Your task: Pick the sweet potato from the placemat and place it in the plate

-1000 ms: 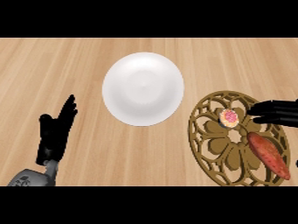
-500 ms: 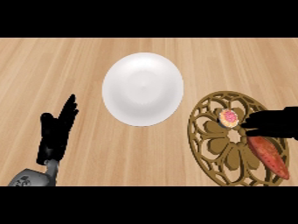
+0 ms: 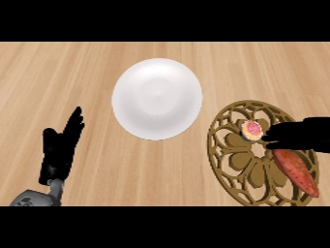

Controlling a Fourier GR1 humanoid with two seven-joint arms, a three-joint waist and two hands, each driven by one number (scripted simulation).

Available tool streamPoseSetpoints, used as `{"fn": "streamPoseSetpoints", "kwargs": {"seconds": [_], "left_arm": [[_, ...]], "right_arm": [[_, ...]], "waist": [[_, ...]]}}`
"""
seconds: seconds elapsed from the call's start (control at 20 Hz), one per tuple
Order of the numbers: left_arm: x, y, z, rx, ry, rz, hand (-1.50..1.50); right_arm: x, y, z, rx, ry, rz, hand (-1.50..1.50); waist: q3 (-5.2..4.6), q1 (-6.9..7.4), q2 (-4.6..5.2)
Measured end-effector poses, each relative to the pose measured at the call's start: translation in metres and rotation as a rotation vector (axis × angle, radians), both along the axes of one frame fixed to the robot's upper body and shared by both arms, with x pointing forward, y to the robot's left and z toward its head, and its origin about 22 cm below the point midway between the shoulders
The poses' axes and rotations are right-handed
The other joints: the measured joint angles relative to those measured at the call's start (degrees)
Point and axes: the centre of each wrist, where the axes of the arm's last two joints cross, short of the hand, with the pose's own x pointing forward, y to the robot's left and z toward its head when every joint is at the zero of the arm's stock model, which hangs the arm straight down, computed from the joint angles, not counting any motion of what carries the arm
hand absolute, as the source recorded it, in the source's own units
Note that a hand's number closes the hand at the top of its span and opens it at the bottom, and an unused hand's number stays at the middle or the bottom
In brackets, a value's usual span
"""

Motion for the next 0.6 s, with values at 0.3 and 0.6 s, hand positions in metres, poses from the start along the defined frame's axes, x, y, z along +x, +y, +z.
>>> {"fn": "streamPoseSetpoints", "kwargs": {"seconds": [0.3, 0.6], "left_arm": [[0.0, 0.005, -0.005, 0.003, -0.001, 0.009, 0.0], [-0.001, 0.002, 0.002, -0.002, 0.005, 0.007, 0.0]], "right_arm": [[0.003, 0.009, -0.016, -0.009, 0.014, 0.023, -1.5], [0.006, 0.013, -0.029, -0.026, 0.026, 0.034, -1.5]], "waist": [[-0.03, -0.48, -0.13], [-0.11, -0.63, -0.31]]}}
